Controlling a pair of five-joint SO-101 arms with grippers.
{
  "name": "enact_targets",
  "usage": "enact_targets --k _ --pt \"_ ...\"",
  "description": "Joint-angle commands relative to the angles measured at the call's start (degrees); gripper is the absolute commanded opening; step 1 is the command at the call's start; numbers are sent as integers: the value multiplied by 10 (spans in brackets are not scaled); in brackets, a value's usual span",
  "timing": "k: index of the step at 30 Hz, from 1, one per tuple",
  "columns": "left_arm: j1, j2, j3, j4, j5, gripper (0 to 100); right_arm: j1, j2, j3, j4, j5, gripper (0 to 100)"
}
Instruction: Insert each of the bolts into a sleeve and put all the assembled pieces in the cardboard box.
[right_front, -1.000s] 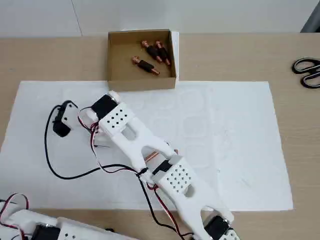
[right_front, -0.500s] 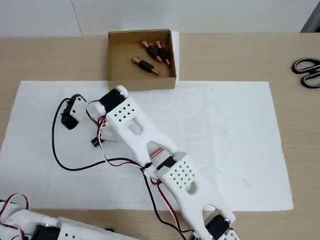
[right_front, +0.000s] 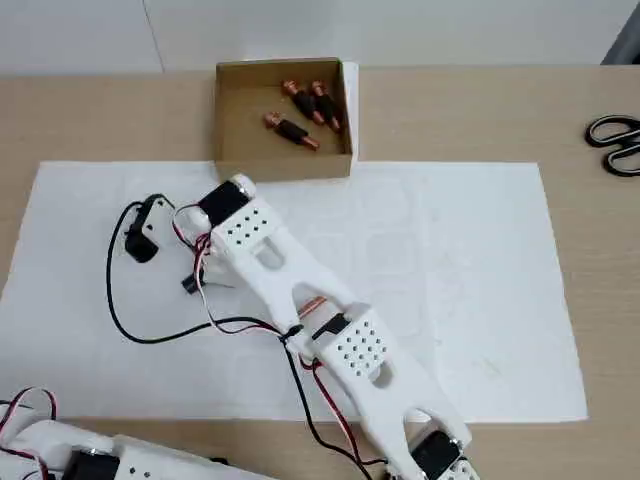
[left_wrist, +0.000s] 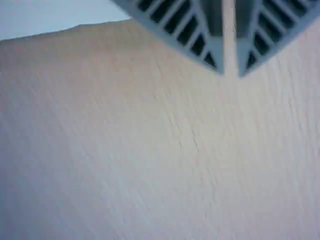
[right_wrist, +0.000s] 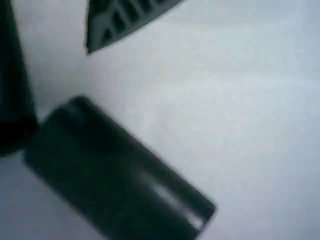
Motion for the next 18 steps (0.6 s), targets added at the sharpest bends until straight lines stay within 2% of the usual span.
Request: enact_targets --k 1,9,11,15,18 --pt "-2 -8 -5 0 2 6 -12 -6 -3 -13 3 204" --pt "-2 -8 -6 0 2 6 -34 -5 -3 -16 3 198" --pt "-2 -8 -6 1 2 6 -33 -5 -3 -15 3 153" --pt "-2 -8 -6 1 2 6 -32 -5 -1 -14 3 0" --pt "-2 -8 -6 1 2 6 -29 -7 -3 -11 3 19"
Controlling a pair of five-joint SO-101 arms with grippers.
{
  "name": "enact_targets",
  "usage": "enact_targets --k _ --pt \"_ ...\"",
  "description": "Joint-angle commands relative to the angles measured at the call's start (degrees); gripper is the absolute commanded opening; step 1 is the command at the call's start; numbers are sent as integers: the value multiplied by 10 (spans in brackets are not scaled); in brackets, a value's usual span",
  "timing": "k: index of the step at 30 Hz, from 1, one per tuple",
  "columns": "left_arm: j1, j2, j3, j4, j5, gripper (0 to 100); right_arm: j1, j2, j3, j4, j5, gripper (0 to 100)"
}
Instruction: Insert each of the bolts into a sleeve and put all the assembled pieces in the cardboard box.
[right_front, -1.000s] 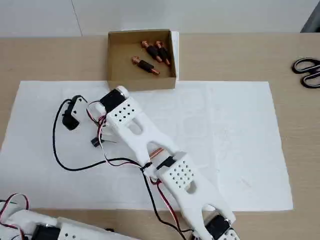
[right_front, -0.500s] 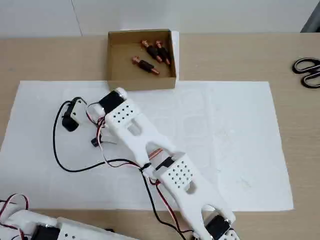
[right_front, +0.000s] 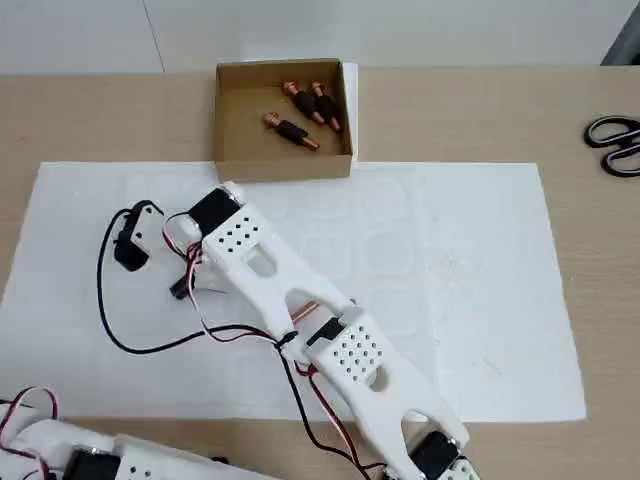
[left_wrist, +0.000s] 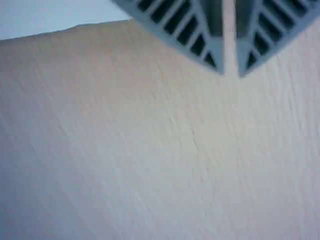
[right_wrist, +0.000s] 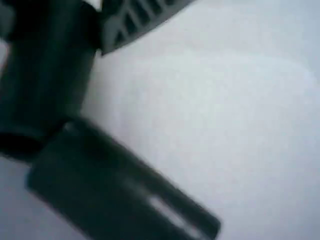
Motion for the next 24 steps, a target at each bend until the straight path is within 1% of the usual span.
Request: enact_targets --k 1,6,9,11,12,14,18,20,24 --pt "-2 -8 -6 1 2 6 1 -8 -4 -1 3 13" --pt "5 -8 -20 0 3 6 54 -36 -27 15 0 4" --pt "38 -8 -44 2 3 6 87 -80 -35 15 0 4" --pt "74 -8 -61 3 3 6 101 -116 -33 16 -1 4" --pt "99 -8 -70 7 3 6 108 -131 -33 17 -1 4" --pt "171 -7 -93 41 3 6 124 -165 -32 18 -15 4" --pt "375 -6 -129 142 8 6 167 -225 -25 21 -77 4" --pt "462 -5 -143 170 30 6 194 -258 10 21 -109 4" --pt "535 6 -144 142 25 6 248 -337 131 20 -134 4"
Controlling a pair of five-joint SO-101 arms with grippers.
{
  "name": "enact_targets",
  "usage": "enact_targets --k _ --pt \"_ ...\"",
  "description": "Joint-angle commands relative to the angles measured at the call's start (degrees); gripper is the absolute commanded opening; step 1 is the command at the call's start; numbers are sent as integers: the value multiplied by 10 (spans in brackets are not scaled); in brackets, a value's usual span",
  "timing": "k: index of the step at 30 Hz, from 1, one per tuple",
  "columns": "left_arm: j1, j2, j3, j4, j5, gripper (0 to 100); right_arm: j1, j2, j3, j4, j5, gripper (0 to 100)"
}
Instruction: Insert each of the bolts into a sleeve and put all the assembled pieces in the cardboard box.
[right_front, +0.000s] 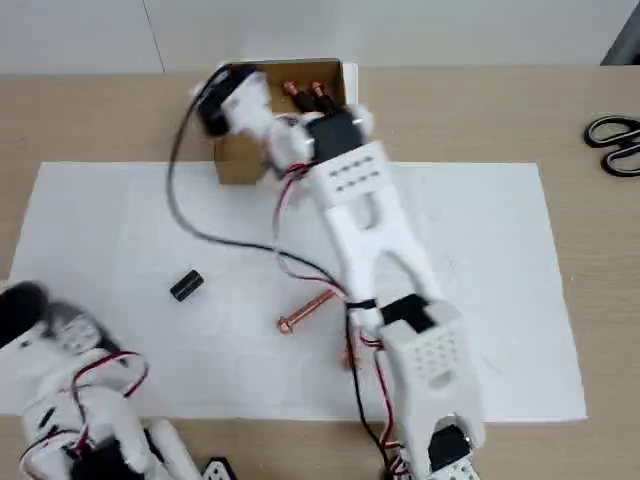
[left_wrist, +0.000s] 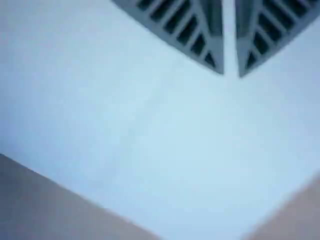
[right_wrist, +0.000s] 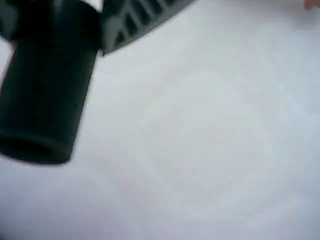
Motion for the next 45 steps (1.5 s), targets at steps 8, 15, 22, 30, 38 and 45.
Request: enact_targets --k 8,15,22,30,38,45 --pt "163 307 -147 -49 -33 6 129 -188 248 0 -126 4" --pt "276 601 -356 33 5 6 171 -171 343 -37 -168 6" --pt "325 716 -473 55 92 6 190 -73 373 -95 -170 7" --pt "349 719 -482 88 105 6 189 -19 373 -111 -171 7" --pt "345 717 -482 109 104 6 189 -19 373 -120 -169 9" --pt "345 717 -480 108 104 6 189 -19 373 -117 -166 116"
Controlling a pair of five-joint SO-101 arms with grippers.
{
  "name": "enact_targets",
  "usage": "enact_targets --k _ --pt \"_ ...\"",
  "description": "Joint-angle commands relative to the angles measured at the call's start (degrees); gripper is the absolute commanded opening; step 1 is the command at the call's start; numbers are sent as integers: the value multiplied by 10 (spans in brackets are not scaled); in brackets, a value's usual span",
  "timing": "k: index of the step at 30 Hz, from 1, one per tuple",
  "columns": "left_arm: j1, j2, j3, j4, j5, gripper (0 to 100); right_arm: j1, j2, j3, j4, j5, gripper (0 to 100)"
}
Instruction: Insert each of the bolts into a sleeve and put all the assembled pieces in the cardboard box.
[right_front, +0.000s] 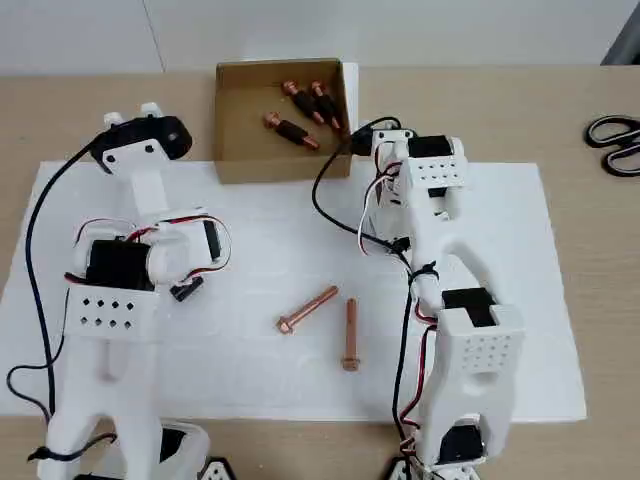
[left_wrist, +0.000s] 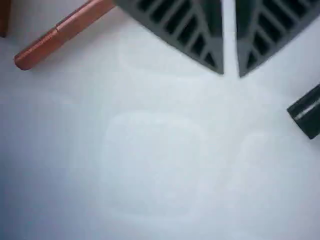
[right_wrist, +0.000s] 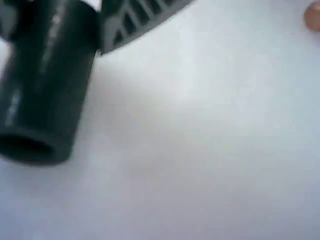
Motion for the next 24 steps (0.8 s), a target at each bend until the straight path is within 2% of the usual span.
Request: enact_targets --k 1,24 --pt "-2 -1 -23 1 2 6 4 -3 -2 -5 -1 119" --pt "1 -1 -23 1 2 6 -20 -4 -51 -14 -1 106"
